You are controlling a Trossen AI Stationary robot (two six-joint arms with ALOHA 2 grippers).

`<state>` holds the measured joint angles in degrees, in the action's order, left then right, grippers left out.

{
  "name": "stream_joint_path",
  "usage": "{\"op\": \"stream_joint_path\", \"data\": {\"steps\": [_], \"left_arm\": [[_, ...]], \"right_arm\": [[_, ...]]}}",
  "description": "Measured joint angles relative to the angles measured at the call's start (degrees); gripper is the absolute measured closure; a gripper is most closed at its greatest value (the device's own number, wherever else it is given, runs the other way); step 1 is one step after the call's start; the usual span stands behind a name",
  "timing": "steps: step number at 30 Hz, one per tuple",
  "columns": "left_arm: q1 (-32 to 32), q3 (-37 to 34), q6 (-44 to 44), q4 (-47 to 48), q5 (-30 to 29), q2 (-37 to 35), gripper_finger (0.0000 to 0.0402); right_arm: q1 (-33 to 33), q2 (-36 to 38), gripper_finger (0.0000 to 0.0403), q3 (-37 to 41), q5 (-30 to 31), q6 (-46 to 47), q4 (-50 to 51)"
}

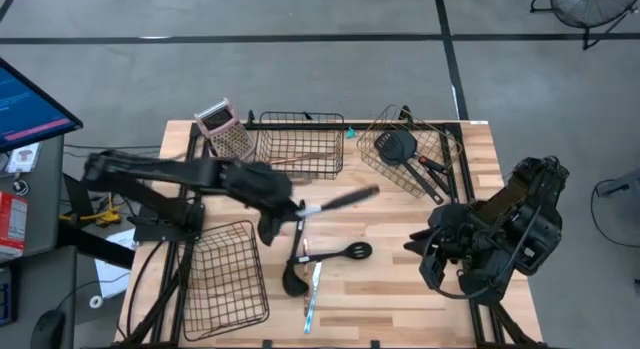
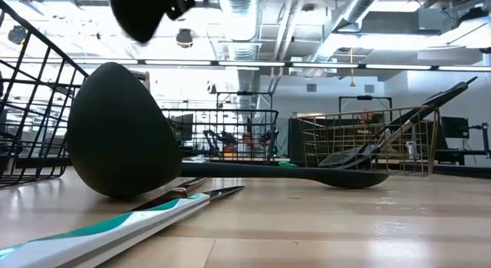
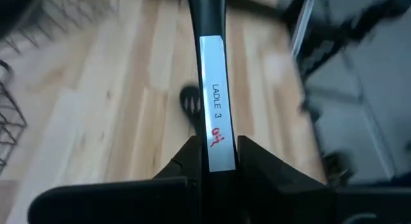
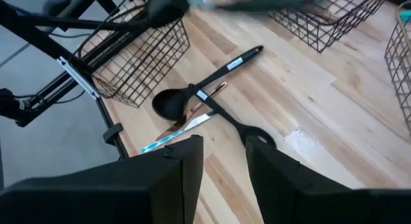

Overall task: Pick & Place Kitchen Items
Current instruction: Put the black serving spoon into the bottom black wire basket

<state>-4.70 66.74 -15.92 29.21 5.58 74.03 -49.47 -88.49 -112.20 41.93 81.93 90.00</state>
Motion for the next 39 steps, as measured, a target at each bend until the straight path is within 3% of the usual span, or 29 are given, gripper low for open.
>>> {"op": "stream_joint_path", "data": {"steps": [3, 11, 16, 23, 29, 33, 36, 39], "left_arm": [[0.03, 0.0, -3.86, 0.0, 1.33, -6.5, 0.0353], [-0.95, 0.0, -16.32, -0.51, 13.27, -23.25, 0.0352], [-3.39, 0.0, -20.34, -8.73, 15.65, -32.16, 0.0352], [-7.72, 0.12, -20.52, -25.91, 15.72, -39.1, 0.0352], [-8.23, 0.11, -20.3, -26.48, 15.38, -40.36, 0.0351], [-8.19, 0.11, -20.35, -20.76, 11.46, -39.47, 0.0351], [-8.2, 0.08, -20.97, -10.46, 2.53, -38.72, 0.0351], [-8.21, 0.0, -26.97, 0.06, -10.09, -37.74, 0.035]], "right_arm": [[0.0, 0.0, 0.0284, 0.0, 0.41, 0.01, 0.0], [0.0, 0.0, 0.0285, 0.0, 1.95, 0.0, 0.0], [0.04, 0.0, 0.0285, 0.0, 3.82, 0.02, 0.0], [0.57, 0.0, 0.0285, 0.0, 6.0, 0.05, -0.02], [1.91, 0.02, 0.0285, 0.0, 6.17, 0.02, -0.02], [2.9, 0.02, 0.0285, 0.0, 6.16, -1.13, -0.15], [3.58, 0.02, 0.0285, 0.0, 6.16, -1.33, -0.15], [3.9, 0.02, 0.0285, 0.0, 6.16, -1.47, -0.17]]}}
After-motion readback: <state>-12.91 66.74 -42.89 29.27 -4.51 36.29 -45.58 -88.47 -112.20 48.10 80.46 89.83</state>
